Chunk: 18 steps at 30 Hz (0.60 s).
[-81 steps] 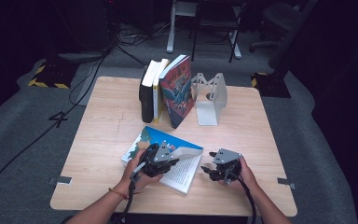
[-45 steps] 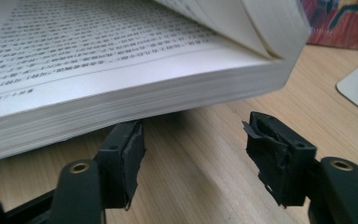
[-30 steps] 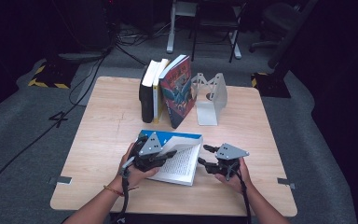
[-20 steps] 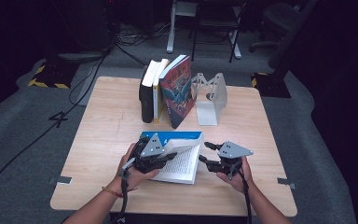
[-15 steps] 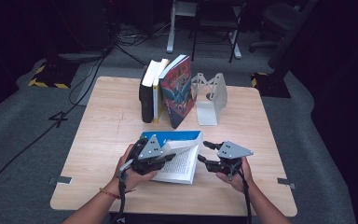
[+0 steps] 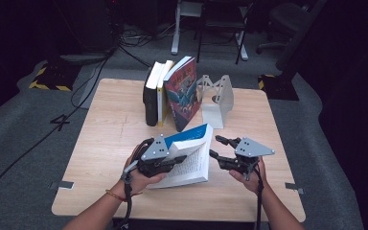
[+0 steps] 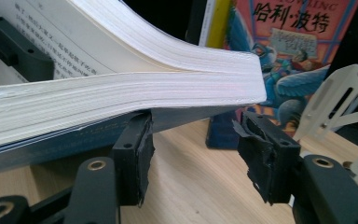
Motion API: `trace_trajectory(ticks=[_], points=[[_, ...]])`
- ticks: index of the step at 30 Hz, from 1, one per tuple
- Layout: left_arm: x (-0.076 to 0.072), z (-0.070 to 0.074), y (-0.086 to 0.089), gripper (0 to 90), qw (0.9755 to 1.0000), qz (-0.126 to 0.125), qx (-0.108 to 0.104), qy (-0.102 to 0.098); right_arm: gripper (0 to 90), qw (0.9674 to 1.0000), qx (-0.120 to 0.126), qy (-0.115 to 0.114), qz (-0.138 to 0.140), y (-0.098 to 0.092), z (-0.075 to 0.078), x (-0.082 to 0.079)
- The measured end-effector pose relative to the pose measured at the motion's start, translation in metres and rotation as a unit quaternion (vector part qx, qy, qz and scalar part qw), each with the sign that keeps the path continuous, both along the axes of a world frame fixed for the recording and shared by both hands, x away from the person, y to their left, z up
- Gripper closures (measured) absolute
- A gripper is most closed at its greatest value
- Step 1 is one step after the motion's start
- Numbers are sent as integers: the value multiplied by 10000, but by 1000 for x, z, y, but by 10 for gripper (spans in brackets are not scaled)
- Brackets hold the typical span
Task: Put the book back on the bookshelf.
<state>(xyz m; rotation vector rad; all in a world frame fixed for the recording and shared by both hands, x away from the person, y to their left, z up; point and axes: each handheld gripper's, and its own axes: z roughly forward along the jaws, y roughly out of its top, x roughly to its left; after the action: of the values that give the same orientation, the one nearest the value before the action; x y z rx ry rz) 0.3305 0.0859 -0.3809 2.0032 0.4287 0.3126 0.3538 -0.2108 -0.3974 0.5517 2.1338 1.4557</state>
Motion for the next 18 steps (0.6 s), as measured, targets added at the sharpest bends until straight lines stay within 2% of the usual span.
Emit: trace_trajectory(ticks=[5, 9, 12, 16, 18], points=[[2, 1, -8, 751, 9999, -50, -118, 5, 455, 9999, -1, -51, -97, -8, 6, -1], [4, 3, -13, 751, 9997, -96, -209, -20, 455, 9995, -17, -217, -224, -11, 12, -2], [5, 5, -17, 751, 9995, -149, -262, -41, 455, 9995, 87, -205, -235, -16, 16, -2], [8, 5, -23, 751, 9992, -203, -349, -62, 456, 9994, 52, -152, -322, -20, 22, -1], [8, 4, -25, 750, 9988, -248, -414, -89, 456, 9993, -44, -185, -317, -22, 25, -1]])
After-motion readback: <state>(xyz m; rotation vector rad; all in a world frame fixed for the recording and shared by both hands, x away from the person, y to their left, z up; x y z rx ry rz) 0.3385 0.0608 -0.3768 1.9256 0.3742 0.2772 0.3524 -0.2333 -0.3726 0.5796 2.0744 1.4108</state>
